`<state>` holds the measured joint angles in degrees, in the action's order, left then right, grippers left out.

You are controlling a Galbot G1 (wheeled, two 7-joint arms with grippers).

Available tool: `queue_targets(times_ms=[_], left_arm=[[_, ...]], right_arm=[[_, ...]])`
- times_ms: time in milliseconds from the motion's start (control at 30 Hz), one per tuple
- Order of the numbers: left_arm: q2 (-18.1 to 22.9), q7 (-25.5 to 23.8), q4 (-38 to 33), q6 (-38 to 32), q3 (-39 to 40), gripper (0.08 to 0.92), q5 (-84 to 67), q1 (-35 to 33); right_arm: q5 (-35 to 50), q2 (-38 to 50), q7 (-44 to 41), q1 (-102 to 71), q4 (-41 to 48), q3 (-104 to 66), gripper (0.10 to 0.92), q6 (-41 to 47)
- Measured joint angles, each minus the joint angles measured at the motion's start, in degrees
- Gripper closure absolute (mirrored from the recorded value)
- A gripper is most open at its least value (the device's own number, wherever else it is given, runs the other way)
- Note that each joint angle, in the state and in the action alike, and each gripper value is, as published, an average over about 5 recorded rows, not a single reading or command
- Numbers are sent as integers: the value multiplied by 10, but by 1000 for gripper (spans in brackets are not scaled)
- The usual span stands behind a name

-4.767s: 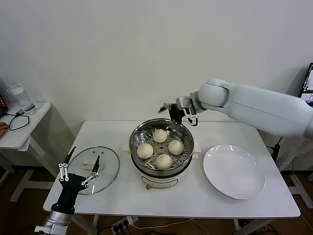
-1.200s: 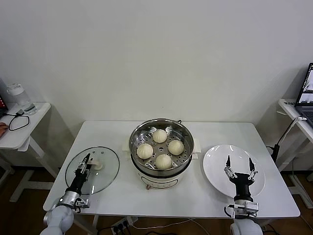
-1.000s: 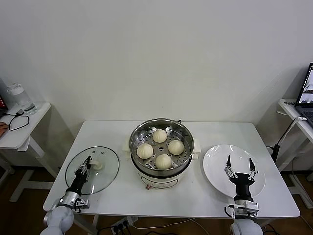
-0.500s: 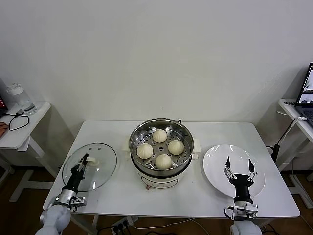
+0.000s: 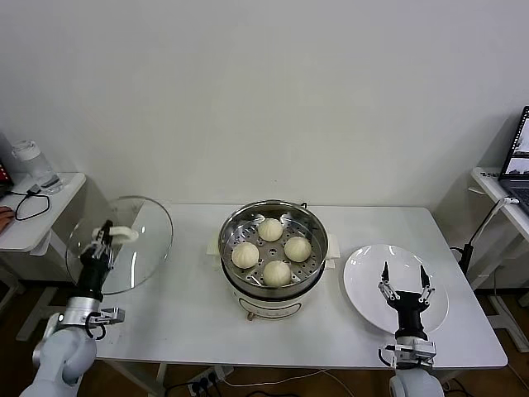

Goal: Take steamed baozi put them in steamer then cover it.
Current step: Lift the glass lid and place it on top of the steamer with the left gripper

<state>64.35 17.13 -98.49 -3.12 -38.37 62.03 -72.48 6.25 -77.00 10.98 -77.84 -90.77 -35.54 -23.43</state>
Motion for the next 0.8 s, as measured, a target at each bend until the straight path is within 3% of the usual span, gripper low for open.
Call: queue_targets(times_ms=[367,800], left_arm=[[-6,-71,-180,129,118,813,-22,14],[35,-180,-213,269,321,813,33,103]], right_arm=[[1,-3,4,1,6,-8,203,5],[-4,-13,7,11,11,-9,203,11]])
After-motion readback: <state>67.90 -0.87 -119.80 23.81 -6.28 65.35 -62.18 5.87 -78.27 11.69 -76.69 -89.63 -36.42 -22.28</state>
